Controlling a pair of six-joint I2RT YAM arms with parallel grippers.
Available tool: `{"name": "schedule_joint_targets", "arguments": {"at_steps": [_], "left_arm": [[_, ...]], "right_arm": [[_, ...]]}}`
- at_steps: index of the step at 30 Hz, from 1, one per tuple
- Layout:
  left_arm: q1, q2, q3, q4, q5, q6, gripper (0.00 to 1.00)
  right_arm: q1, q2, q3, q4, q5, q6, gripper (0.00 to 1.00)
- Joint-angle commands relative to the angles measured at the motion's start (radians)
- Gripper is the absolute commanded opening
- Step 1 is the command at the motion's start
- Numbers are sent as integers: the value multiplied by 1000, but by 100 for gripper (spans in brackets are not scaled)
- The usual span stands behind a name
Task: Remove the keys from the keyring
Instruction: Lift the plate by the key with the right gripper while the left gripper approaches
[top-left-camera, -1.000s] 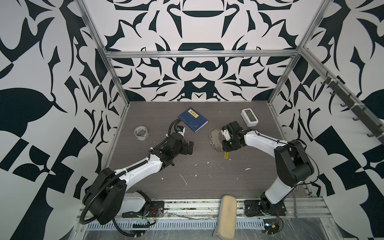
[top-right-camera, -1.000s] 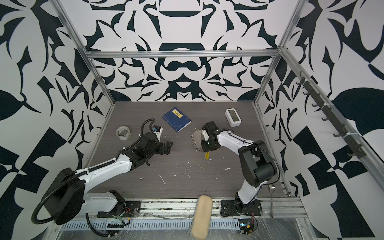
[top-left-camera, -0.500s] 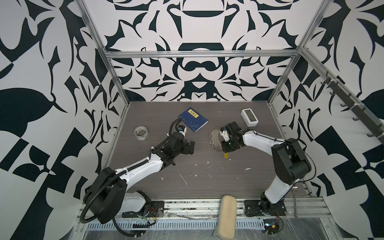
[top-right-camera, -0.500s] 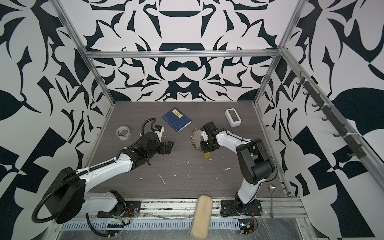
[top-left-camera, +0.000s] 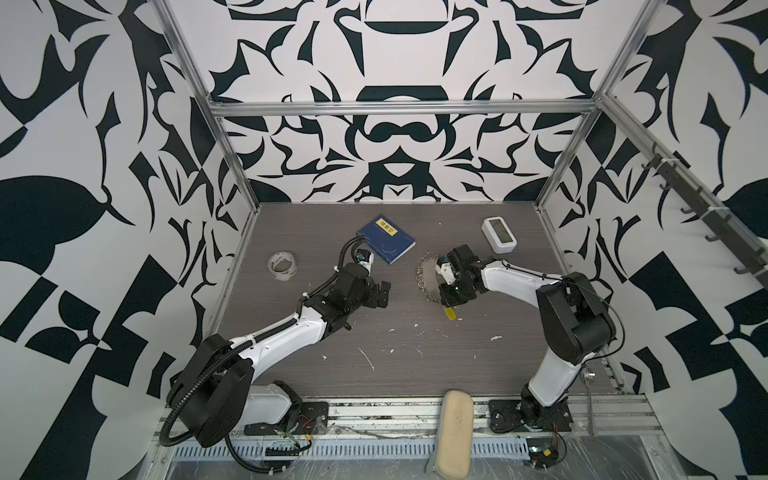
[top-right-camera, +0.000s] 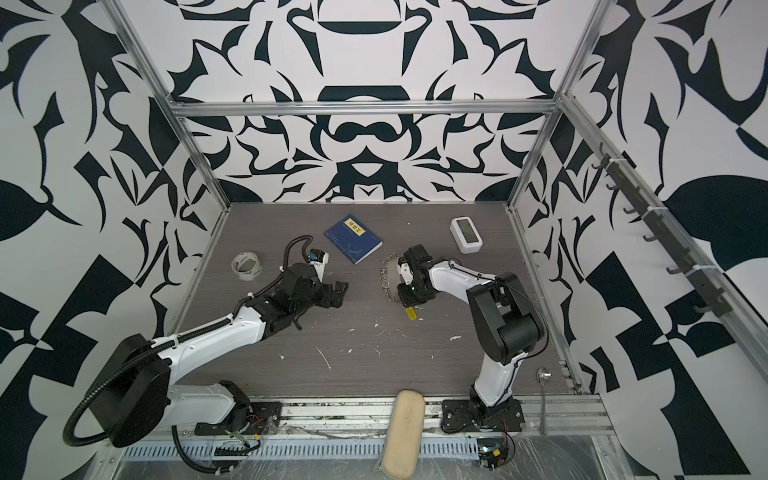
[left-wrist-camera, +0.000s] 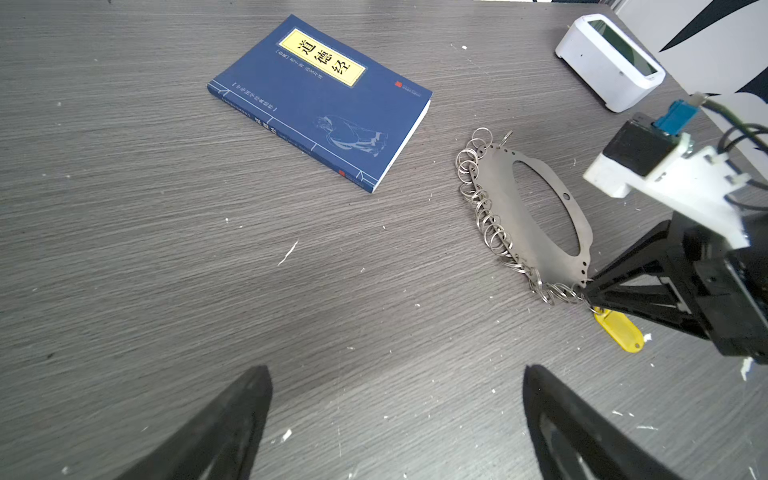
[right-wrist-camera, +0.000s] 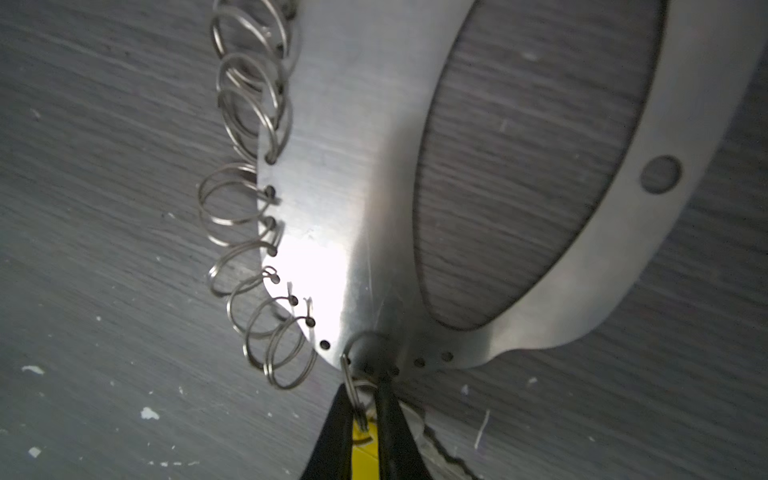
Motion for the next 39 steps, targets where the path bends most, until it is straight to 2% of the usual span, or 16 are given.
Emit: {"name": "schedule_joint_targets", "arguments": {"at_steps": [1, 3, 8, 11, 16, 20, 22, 29, 34, 39], "left_arm": [[-6, -21, 23, -15, 5, 4, 98], [-6, -23, 23, -15, 8, 4, 97], [-6, -34, 27, -19, 45, 24, 94], [-6, -70, 35, -30, 79, 48, 92], [-5, -114, 57, -61, 162, 90, 88], [-6, -158, 83, -100, 253, 171, 87], [-5, -193, 92, -124, 280, 220, 86], [-5, -343, 90, -161, 385, 371, 86], [-5, -412, 102, -201, 462, 418, 79], [-5, -442, 96, -212, 557, 495, 78]], "right_arm": [[8, -3, 41, -1, -24, -6, 6], [11, -5, 46, -5, -24, -8, 0], [22, -57, 45, -6, -48, -39, 0], [33, -112, 45, -11, -145, -92, 0], [47, -204, 49, 0, -241, -114, 0], [51, -268, 51, 27, -393, -127, 0], [60, -304, 52, 32, -424, -148, 0], [98, -403, 77, 10, -447, -192, 0], [116, -499, 39, 75, -446, -210, 0], [120, -604, -38, 163, -494, -369, 0]]}}
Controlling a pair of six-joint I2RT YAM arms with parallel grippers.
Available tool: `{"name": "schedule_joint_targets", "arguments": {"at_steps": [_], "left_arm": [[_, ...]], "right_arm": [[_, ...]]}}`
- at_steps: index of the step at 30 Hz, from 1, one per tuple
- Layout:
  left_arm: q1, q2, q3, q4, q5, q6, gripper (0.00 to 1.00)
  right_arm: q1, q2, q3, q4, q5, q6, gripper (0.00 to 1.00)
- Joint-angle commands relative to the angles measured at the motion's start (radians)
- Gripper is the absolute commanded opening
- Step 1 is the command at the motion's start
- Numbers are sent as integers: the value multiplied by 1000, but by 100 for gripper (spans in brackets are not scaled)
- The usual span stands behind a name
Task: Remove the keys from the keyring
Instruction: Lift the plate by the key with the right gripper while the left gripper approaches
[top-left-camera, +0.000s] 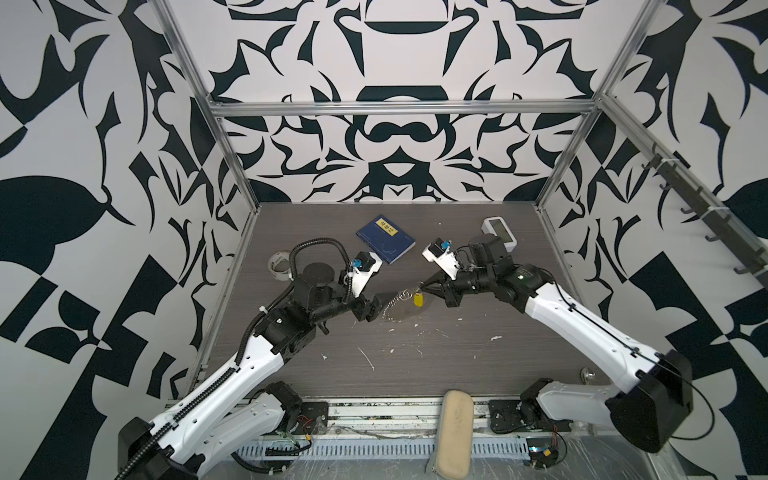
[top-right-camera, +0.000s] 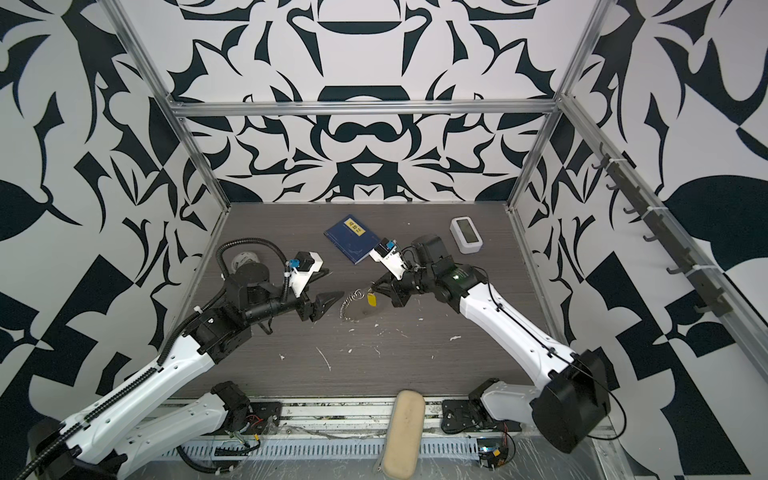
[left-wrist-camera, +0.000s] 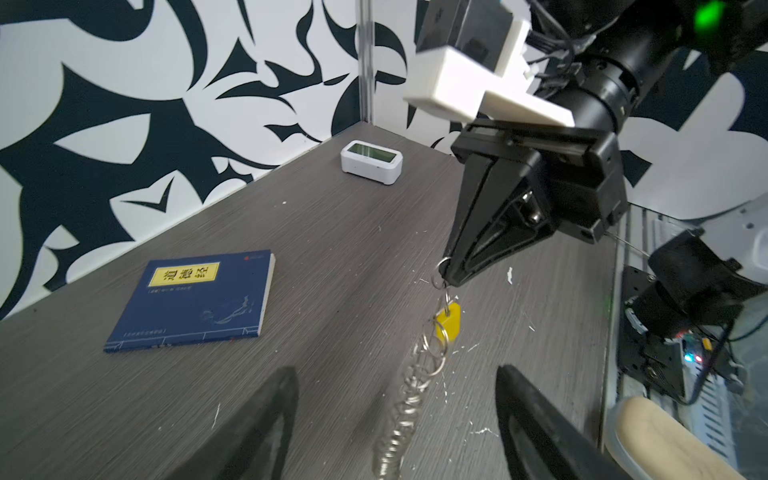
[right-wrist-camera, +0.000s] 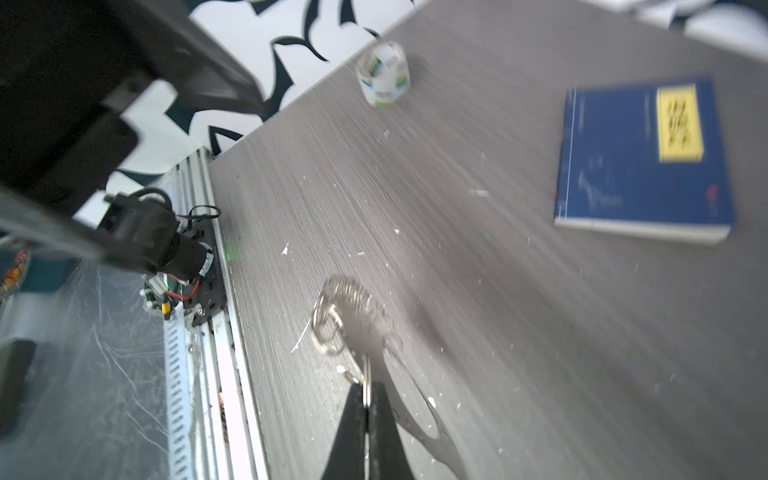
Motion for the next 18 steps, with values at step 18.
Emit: {"name": "schedule_joint_targets", "arguments": {"at_steps": [18], "left_arm": [[-3, 53, 52, 37, 331, 201, 52]], "right_arm": [[3, -196, -136, 265, -251, -533, 0]]}}
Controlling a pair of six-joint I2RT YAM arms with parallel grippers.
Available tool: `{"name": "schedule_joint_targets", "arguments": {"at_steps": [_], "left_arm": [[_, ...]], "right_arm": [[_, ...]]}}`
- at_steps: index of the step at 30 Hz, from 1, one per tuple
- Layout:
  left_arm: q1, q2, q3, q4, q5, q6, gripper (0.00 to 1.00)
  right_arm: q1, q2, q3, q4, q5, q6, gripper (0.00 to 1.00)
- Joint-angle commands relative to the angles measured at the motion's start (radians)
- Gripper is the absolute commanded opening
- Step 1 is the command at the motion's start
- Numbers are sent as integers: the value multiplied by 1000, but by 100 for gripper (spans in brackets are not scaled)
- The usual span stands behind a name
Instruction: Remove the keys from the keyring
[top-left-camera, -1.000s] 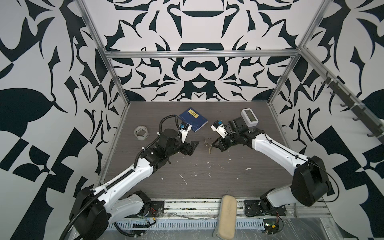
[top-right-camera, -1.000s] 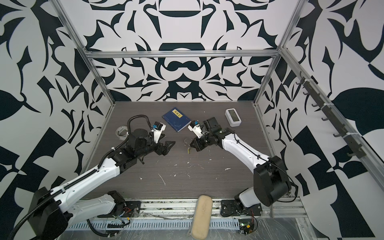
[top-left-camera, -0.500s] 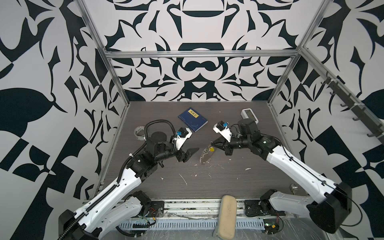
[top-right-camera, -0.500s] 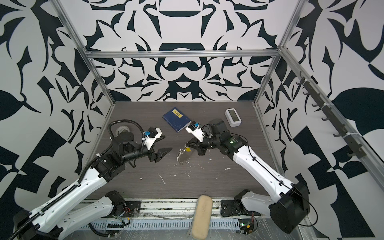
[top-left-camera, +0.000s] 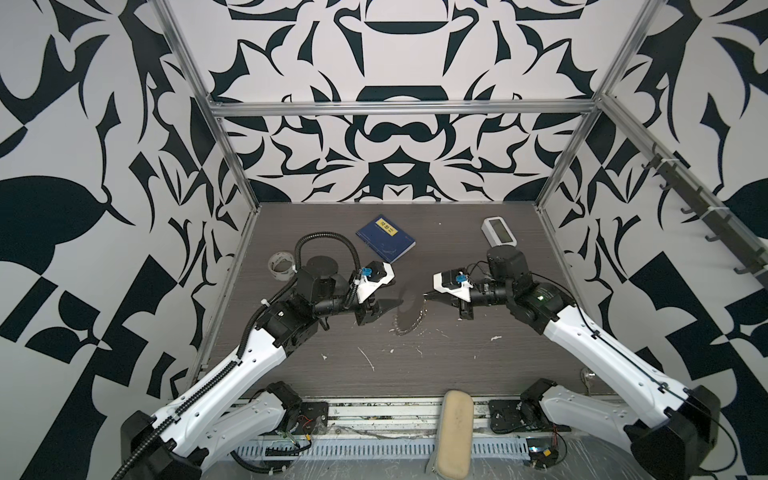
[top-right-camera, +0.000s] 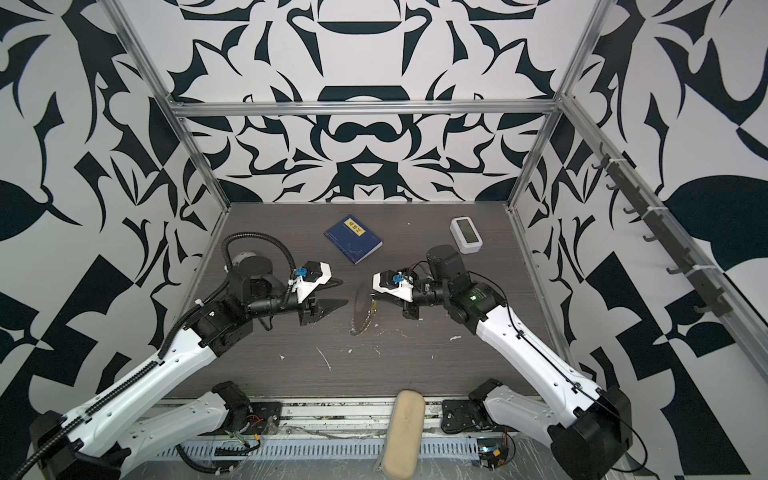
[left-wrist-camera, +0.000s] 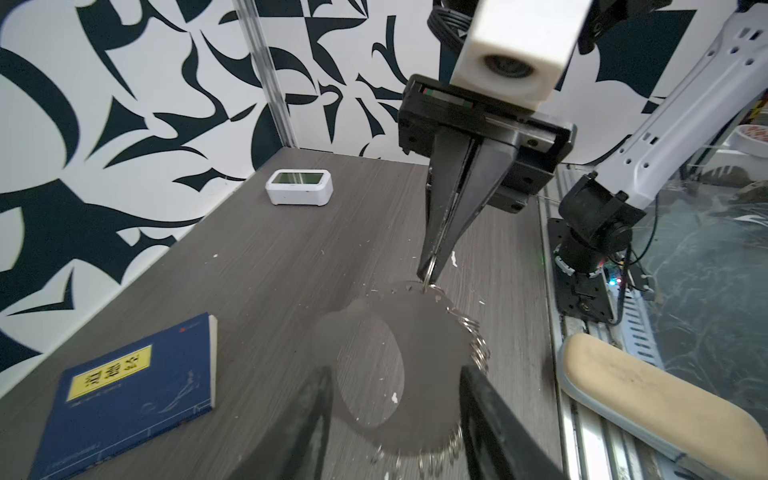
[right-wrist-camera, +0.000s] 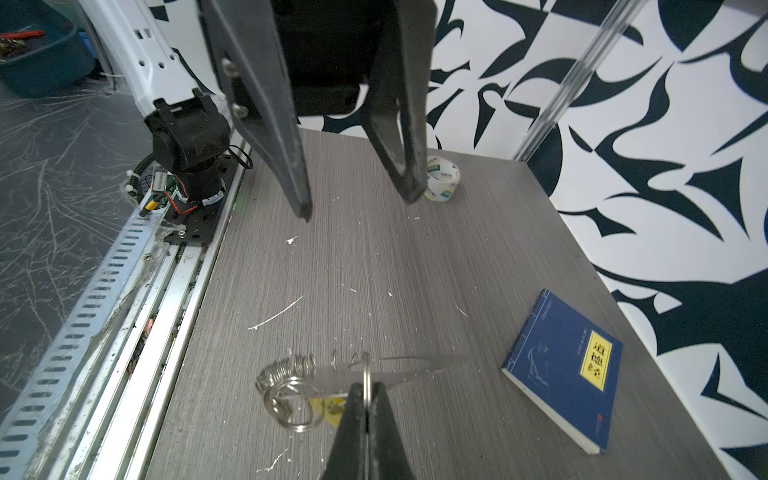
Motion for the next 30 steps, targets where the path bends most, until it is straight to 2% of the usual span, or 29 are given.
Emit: {"name": "schedule_joint_targets", "arguments": {"at_steps": [1, 4, 7, 18, 30], "left_arm": [[-3, -13, -34, 127, 113, 13, 52], [-3, -18, -67, 226, 168, 9, 49], [-3, -1, -60, 228, 196, 22, 48], [-3, 71, -37, 261, 251, 63, 41], [-3, 105, -46, 340, 273, 46, 31]], "right_arm": [[3, -44, -26, 194, -105, 34, 0], [6, -65, -74, 332, -128, 135, 0], [10, -75, -98, 412, -141, 194, 0], [26, -70, -106, 482, -165, 259, 0], [35, -53, -90, 448, -210, 266, 0]]}}
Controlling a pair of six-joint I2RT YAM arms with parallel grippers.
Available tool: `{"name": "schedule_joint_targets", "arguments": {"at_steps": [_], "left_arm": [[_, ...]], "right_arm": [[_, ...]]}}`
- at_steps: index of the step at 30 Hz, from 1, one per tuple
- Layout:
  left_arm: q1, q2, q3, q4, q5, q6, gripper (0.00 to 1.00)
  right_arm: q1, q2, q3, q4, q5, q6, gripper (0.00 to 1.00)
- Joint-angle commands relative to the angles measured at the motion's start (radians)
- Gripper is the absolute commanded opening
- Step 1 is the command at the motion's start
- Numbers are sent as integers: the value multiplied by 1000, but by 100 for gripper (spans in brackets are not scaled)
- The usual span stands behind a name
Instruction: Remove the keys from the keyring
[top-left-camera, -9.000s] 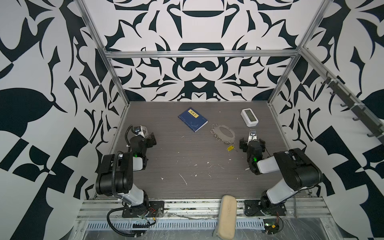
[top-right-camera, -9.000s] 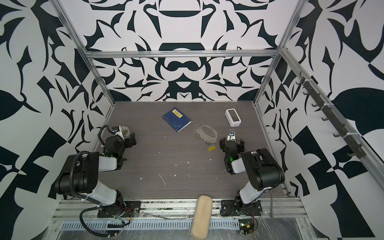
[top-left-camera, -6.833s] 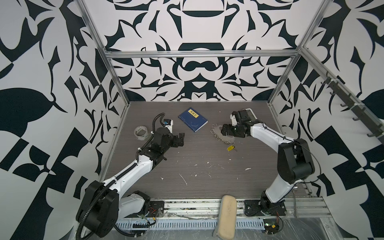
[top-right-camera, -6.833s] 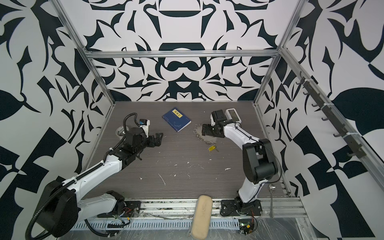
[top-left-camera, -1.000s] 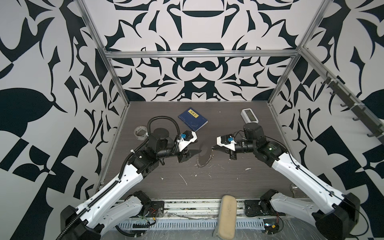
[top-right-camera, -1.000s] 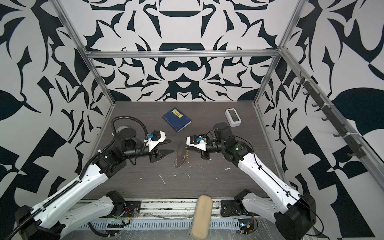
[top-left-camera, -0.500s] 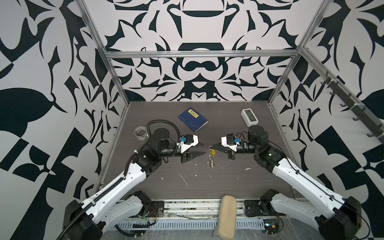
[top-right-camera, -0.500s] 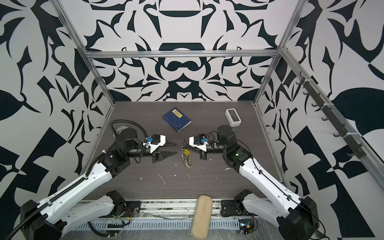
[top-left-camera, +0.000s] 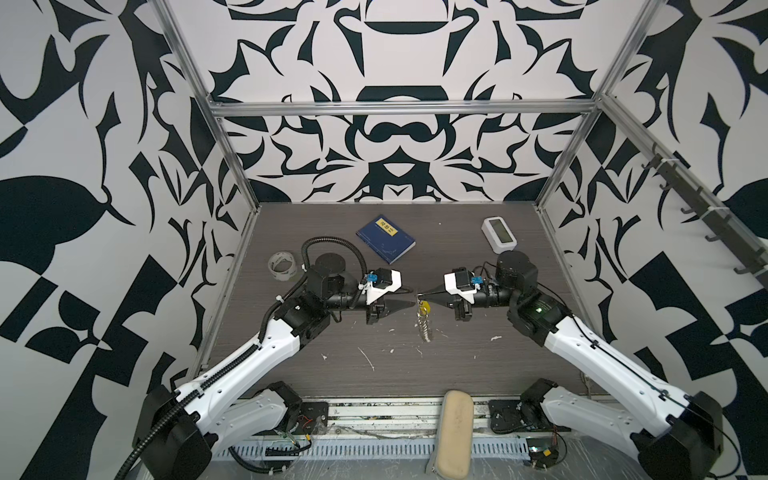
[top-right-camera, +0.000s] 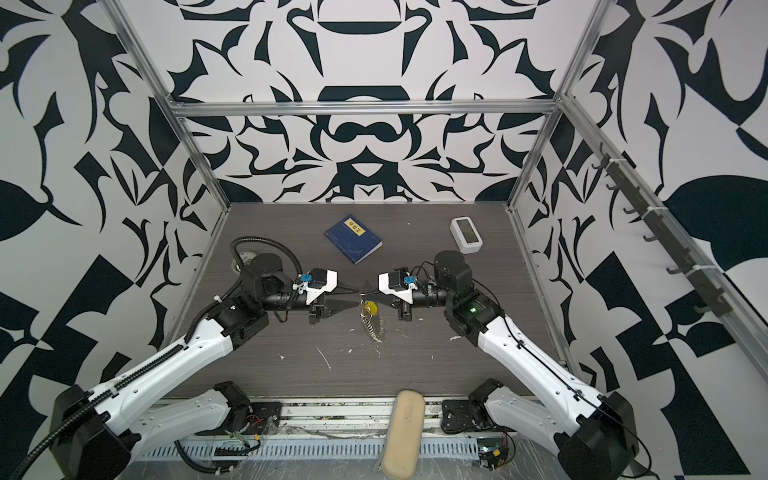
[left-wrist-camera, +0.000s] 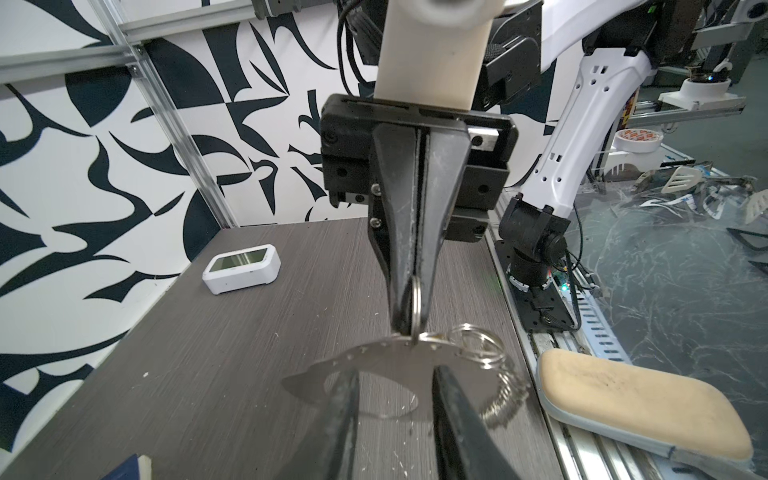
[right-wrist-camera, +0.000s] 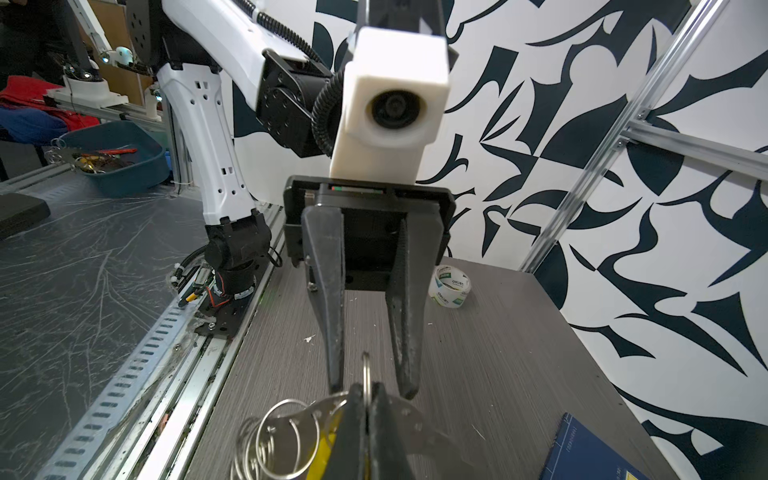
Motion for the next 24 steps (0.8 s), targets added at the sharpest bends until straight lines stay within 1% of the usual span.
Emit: {"name": "schedule_joint_targets", "arguments": {"at_steps": [1, 8, 13, 20, 24], "left_arm": [[-3, 4, 3, 65, 29, -10, 30], [-3, 26, 0, 104, 54, -38, 25], [-2, 42, 6, 98, 77, -38, 14], [-3, 30, 18, 61, 69, -5, 0], [-3, 11, 39, -18, 25, 49, 0]], "right_arm": [[9, 1, 20, 37, -41, 15, 0], [18, 13, 23, 30, -42, 11, 0], [24, 19, 22, 33, -43, 9, 0], [24, 16, 21, -1, -33, -15, 0], [24, 8, 13, -19, -4, -19, 0]]}}
